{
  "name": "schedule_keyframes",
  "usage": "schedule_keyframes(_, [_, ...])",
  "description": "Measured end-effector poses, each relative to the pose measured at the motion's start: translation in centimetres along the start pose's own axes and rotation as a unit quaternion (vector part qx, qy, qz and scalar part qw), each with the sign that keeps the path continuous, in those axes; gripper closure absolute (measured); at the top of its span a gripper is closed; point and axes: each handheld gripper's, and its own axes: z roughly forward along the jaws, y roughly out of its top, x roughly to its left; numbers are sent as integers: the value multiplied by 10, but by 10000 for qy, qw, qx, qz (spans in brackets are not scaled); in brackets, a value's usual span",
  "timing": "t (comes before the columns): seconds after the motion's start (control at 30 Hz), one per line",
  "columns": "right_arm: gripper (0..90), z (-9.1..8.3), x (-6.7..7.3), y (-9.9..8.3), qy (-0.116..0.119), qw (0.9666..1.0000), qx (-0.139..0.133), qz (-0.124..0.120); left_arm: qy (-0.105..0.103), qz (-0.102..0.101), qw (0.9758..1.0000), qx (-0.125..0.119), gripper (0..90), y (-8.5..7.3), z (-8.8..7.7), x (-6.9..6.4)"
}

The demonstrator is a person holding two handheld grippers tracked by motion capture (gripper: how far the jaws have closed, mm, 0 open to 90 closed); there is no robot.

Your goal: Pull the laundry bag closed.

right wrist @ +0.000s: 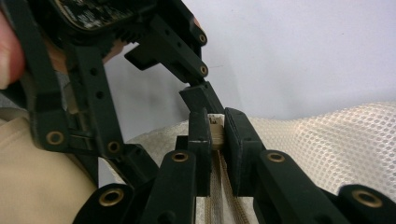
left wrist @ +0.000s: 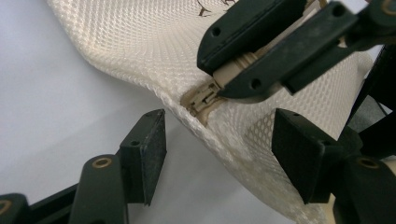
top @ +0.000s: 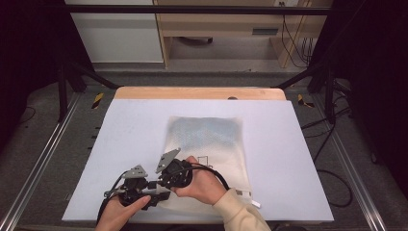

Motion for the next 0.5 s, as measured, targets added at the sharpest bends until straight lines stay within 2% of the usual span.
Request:
schedule_keyframes(0.03, [819,0,-1,0,-5,10000,-26,-31,-86,-25,10000,-13,361,1,2,2])
schedule_keyframes(0.07, [819,0,-1,0,-5,10000,-32,-32,-86,-25,10000,-13,362,1,2,2])
schedule_keyframes(0.17, [819,0,-1,0,-3,10000,-26,-55,-352,-107,9993,-58,390,2,3,6])
schedule_keyframes(0.37, [819,0,-1,0,8,10000,-13,-67,-552,-64,9985,-25,388,3,5,5])
schedule_keyframes(0.5, [819,0,-1,0,8,10000,-19,-62,-567,-64,9984,-10,377,4,9,6])
